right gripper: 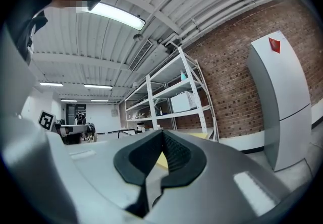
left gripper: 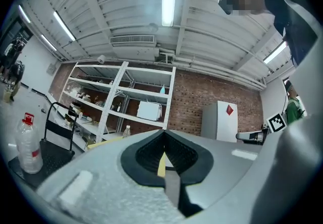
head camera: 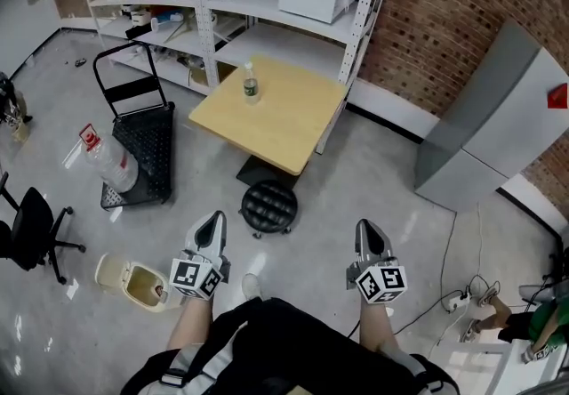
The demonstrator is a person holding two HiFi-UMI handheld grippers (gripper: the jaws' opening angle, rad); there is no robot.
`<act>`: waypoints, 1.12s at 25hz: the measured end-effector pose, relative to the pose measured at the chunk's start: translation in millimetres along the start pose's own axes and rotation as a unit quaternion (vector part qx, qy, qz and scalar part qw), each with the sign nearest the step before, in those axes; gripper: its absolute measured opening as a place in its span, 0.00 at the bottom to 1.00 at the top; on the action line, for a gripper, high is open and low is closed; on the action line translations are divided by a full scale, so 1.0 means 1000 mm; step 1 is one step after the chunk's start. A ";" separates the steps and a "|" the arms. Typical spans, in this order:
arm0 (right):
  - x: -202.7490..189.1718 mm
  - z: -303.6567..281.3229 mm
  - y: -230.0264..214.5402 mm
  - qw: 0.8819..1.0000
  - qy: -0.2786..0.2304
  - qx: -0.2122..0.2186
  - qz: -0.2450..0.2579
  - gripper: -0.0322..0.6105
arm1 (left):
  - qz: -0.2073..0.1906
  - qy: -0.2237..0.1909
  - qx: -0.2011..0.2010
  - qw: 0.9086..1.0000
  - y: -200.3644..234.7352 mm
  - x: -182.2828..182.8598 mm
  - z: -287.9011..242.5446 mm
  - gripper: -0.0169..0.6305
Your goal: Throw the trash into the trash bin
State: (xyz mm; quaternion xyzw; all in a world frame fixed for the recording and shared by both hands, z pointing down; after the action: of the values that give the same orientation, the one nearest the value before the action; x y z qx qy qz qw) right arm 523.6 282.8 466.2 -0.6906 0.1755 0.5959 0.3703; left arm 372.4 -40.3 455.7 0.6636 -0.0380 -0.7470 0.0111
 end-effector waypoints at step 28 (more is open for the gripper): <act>-0.013 -0.238 0.058 0.998 0.031 0.052 0.003 0.05 | 0.010 0.012 0.032 0.999 0.176 -0.011 -0.061 0.03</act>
State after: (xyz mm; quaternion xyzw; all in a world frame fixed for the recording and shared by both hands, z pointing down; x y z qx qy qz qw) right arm 645.8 70.3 465.0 -0.6878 0.2202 0.5656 0.3982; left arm 428.7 -217.6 472.3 0.6722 -0.0684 -0.7372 -0.0017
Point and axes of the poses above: the fingertips, and each gripper's own axes: z backward along the fingers, y to its left, x out of its top, the point moved 1 cm from there along z, backward along the fingers, and after that the axes turned 8 degrees about -z, right-handed, at the moved point
